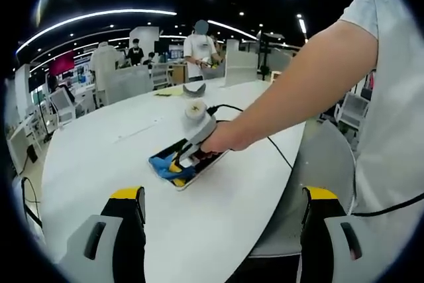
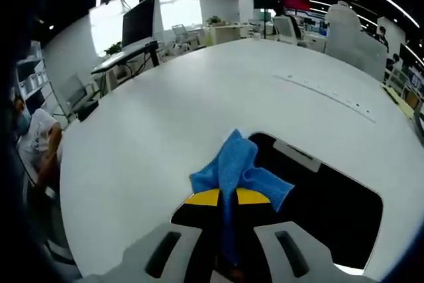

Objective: Wipe the mirror surface with the cleaning cloth until all visible marks leave the cleaned area.

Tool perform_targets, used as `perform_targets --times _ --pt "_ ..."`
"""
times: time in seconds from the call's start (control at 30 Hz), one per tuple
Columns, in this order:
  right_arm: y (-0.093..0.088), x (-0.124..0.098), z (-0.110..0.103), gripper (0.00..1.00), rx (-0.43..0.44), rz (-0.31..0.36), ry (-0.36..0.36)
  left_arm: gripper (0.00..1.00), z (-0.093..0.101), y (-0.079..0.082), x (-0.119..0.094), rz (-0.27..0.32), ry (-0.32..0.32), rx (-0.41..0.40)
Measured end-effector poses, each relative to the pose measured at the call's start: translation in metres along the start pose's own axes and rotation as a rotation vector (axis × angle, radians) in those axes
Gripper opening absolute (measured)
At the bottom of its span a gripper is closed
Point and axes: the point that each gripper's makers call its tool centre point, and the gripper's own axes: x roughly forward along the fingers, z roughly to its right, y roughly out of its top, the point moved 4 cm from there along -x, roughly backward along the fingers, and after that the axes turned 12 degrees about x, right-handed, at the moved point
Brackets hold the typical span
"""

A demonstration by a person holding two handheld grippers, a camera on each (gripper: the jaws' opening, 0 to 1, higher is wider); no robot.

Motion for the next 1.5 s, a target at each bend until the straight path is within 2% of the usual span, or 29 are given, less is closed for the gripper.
perform_targets --times 0.63,1.5 --pt "-0.009 -0.006 -0.011 0.02 -0.003 0.003 0.015 0.99 0.005 0.001 -0.001 0.005 0.001 0.001" --pt "-0.014 -0.008 -0.016 0.02 -0.022 -0.005 0.031 0.99 0.014 0.003 -0.006 0.008 0.009 -0.003"
